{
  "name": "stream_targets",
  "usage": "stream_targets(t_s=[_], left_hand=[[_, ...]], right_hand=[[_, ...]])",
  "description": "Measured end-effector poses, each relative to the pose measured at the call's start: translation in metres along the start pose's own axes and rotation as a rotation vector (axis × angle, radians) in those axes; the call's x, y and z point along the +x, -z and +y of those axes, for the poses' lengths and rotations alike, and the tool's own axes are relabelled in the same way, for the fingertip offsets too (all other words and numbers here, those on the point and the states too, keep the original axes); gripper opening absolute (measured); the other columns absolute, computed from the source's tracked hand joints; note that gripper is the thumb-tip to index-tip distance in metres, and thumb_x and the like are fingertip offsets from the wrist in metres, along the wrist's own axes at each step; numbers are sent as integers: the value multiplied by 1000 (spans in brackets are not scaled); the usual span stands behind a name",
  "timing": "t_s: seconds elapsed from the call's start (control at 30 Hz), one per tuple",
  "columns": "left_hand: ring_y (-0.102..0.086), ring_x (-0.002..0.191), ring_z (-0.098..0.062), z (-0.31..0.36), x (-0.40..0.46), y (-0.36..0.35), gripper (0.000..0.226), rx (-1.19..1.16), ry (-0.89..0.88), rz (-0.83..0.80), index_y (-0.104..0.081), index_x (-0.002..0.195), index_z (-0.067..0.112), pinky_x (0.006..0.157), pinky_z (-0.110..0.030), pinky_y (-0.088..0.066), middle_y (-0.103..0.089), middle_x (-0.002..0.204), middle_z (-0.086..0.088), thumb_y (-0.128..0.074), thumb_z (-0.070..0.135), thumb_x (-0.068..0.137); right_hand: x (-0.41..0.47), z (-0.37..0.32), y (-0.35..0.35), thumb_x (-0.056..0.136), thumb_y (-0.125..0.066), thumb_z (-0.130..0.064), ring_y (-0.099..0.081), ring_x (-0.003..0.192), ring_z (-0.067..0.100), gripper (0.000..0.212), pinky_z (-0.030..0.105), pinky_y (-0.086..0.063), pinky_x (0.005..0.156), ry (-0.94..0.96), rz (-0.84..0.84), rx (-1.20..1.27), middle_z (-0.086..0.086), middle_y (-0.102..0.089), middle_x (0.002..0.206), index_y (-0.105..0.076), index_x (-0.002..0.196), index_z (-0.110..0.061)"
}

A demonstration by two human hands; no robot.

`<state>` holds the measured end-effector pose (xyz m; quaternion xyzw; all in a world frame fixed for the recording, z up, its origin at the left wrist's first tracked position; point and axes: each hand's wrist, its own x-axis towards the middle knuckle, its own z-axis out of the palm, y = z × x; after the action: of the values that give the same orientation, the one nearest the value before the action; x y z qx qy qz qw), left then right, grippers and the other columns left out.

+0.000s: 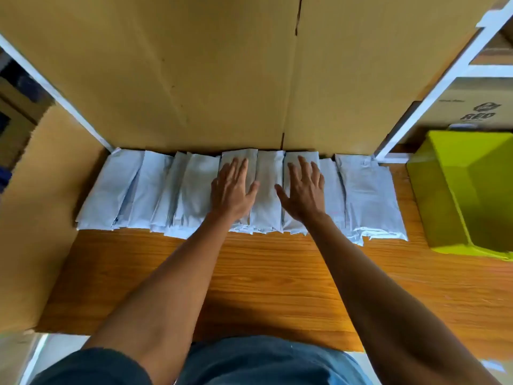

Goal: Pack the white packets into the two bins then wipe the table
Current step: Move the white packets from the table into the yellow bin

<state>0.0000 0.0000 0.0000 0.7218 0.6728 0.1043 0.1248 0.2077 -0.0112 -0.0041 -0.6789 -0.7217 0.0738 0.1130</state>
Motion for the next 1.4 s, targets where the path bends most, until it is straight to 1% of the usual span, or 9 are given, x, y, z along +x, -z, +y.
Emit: stream_targets(t_s=[0.23, 0.37, 0.47, 0.53, 0.6, 0.73, 0.97, 1.1, 1.4], left_hand=[[-1, 163, -32, -10, 13, -21, 75, -15, 8, -124, -5, 170, 36, 128, -56, -10, 6, 178, 3, -31, 67, 106], [-4, 163, -32, -9, 10, -31, 74, -66, -5, -107, -7, 169, 37, 128, -58, -10, -1, 178, 5, -25, 70, 106], [-8, 162, -31, -10, 10, -34, 73, -62, -14, -54, -16, 167, 38, 125, -62, -10, -8, 178, 5, -24, 71, 103], [-5, 162, -34, -12, 11, -35, 73, -70, 30, -34, -19, 166, 42, 124, -65, -10, -5, 178, 6, -26, 73, 101], [-2, 162, -37, -12, 11, -38, 70, -82, 66, -55, -22, 165, 45, 123, -66, -12, 0, 178, 5, -30, 74, 102], [-2, 161, -39, -9, 10, -39, 66, -89, 83, -84, -22, 166, 44, 124, -64, -14, 2, 178, 3, -36, 65, 105], [-19, 158, -41, -6, 10, -37, 65, -27, 32, -5, -32, 165, 31, 119, -62, -29, -20, 175, -6, -37, 52, 104], [-23, 158, -38, -3, 7, -34, 65, -54, 14, 59, -36, 164, 27, 117, -61, -34, -27, 173, -6, -38, 44, 102], [-15, 162, -29, 27, -2, -16, 64, -86, -96, 153, -32, 166, 26, 113, -60, -40, -22, 175, -1, -41, 38, 104]], right_hand=[[15, -3, -15, 103, -47, -58, 0, 158, 50, 76, 71, -10, 123, -115, -123, -21, 13, -1, 176, -18, 166, -28], [14, -1, -25, 101, -54, -54, -4, 156, 55, 77, 74, -15, 120, -133, -122, -63, 16, -4, 175, -20, 166, -30], [12, 3, -24, 98, -57, -46, -6, 155, 57, 76, 73, -16, 121, -130, -104, -82, 17, -6, 174, -24, 165, -30], [10, 6, -23, 93, -60, -40, -5, 155, 57, 81, 73, -14, 122, -140, -96, -86, 16, -4, 174, -24, 165, -31], [9, 9, -22, 91, -61, -43, -4, 155, 57, 86, 73, -13, 122, -150, -106, -96, 15, 0, 175, -19, 165, -33], [7, 16, -24, 94, -57, -57, -9, 154, 57, 87, 74, -18, 119, -151, -114, -121, 14, 1, 175, -14, 166, -35], [7, 19, -17, 88, -66, -34, -32, 146, 53, 78, 63, -36, 112, -142, -55, -73, 17, -20, 172, -37, 160, -29], [4, 21, -12, 88, -65, -33, -33, 145, 52, 77, 62, -42, 106, -119, -34, -53, 14, -22, 172, -39, 160, -30], [-11, 18, 15, 88, -57, -25, -22, 156, 47, 78, 60, -46, 105, -86, 64, -26, 13, -26, 172, -36, 162, -30]])
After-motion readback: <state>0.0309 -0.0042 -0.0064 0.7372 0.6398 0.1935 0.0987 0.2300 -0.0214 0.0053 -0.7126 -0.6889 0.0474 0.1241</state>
